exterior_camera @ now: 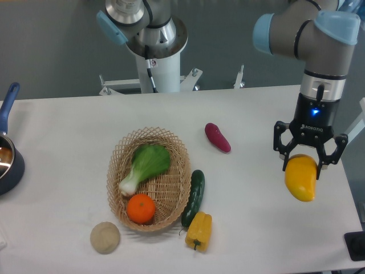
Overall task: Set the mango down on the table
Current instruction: 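Move the held yellow mango down toward the table beside the cucumber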
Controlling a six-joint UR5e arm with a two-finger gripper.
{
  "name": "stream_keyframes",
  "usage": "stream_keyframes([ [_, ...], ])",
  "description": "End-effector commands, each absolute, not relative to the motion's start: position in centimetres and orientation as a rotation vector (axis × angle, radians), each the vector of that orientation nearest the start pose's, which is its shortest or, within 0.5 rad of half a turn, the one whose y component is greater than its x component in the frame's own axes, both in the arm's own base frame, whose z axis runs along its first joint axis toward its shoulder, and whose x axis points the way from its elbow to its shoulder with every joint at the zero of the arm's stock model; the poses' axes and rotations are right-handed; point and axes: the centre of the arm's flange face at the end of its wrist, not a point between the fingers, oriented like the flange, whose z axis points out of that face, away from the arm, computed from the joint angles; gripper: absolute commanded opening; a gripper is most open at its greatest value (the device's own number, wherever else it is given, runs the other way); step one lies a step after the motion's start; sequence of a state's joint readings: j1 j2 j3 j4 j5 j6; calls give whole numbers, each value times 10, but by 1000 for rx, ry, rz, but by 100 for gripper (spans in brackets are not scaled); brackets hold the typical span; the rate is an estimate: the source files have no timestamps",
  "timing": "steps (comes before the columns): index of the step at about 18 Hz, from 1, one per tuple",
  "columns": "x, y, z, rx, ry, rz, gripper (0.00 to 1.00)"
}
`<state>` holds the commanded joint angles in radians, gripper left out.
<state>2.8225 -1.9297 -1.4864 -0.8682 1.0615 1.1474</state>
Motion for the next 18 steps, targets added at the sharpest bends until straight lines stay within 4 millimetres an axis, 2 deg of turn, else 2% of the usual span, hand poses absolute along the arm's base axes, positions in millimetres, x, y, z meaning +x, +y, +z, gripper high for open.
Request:
stream_keyframes([
  [3,-564,382,406,-2520,14,254,41],
  [11,-563,381,397,-2559,7,259,41],
  [13,-562,382,379,-2617,12,260,41],
  [15,-555,398,361,-2678,69,264,41],
  [18,-549,408,336,-2759,96,258,41],
])
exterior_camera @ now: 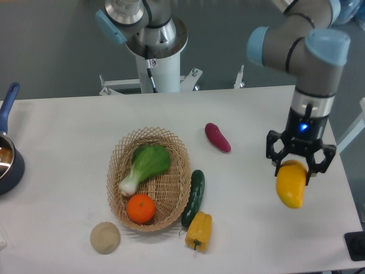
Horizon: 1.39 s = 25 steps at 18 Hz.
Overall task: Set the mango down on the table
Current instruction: 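Move the held yellow mango down toward the table beside the cucumber, then lower the mango onto the table surface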
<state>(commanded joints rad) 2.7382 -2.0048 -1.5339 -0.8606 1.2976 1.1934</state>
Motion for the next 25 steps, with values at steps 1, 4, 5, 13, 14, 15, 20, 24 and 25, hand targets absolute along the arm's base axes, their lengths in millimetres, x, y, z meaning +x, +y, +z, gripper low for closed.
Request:
stream_keyframes([
  [1,-546,413,326,-2782,121,251,41],
  [4,-540,417,296,-2865,202,243,41],
  [5,-539,418,291,-2872,212,240,41],
  [13,-529,439,236,-2926,114,176,41],
  [14,-529,439,231,-2939,108,178,41],
  [15,-529,439,228,-2958,103,184,41],
  [20,-524,445,216,-2999,116,188,41],
  [24,-516,458,206,-3003,8,158,41],
  [25,-516,459,204,-3003,-29,151,41],
])
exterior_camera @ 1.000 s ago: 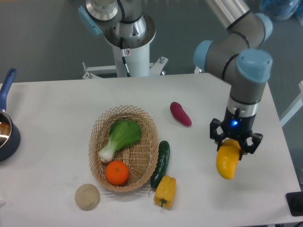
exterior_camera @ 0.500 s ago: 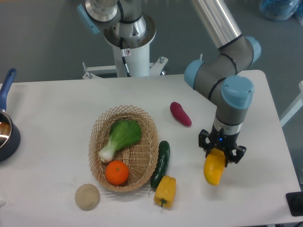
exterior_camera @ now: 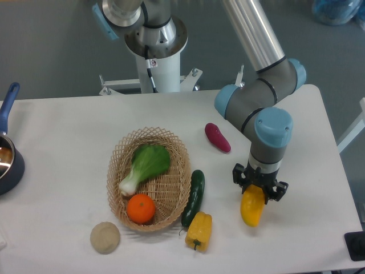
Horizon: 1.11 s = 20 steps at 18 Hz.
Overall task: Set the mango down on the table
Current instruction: 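Lower the mango onto the table surface, then open the gripper, release the mango, and lift the gripper away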
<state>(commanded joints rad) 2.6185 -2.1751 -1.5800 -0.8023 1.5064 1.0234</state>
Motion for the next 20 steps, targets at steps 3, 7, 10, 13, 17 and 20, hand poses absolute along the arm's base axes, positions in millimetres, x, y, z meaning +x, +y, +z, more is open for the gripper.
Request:
stream_keyframes([
  [3,-511,466,201,-3004,-34,144,42],
  [7,-511,467,197,-3007,-30,137,42],
  [10,-510,466,195,-3009,-30,133,46],
  [13,-511,467,196,-3008,-30,135,56],
  [17,-512,467,199,-3005,-18,143,79],
  [20,-518,472,222,-2980,-16,200,100],
])
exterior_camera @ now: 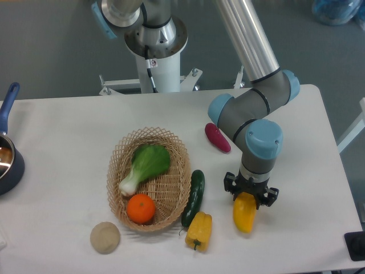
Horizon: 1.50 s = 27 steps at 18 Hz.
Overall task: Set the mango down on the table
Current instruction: 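Open the gripper, release the mango, and lift the gripper away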
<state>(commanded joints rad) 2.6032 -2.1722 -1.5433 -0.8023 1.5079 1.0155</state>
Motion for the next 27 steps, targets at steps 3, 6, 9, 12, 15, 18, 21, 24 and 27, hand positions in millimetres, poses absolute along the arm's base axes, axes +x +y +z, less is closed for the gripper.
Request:
stream_keyframes([
  [3,-523,474,256,-2950,-8,281,100],
  [6,-534,479,312,-2883,-6,404,100],
  [9,-563,479,379,-2847,-41,624,100],
  [12,-568,457,415,-2869,5,752,100],
  [15,-574,410,444,-2936,236,761,100],
  [18,-574,367,450,-3013,465,675,100],
  [21,-566,335,457,-3007,503,625,100],
  [24,-570,305,461,-2946,524,601,100],
  [27,-571,300,462,-2925,512,601,100],
])
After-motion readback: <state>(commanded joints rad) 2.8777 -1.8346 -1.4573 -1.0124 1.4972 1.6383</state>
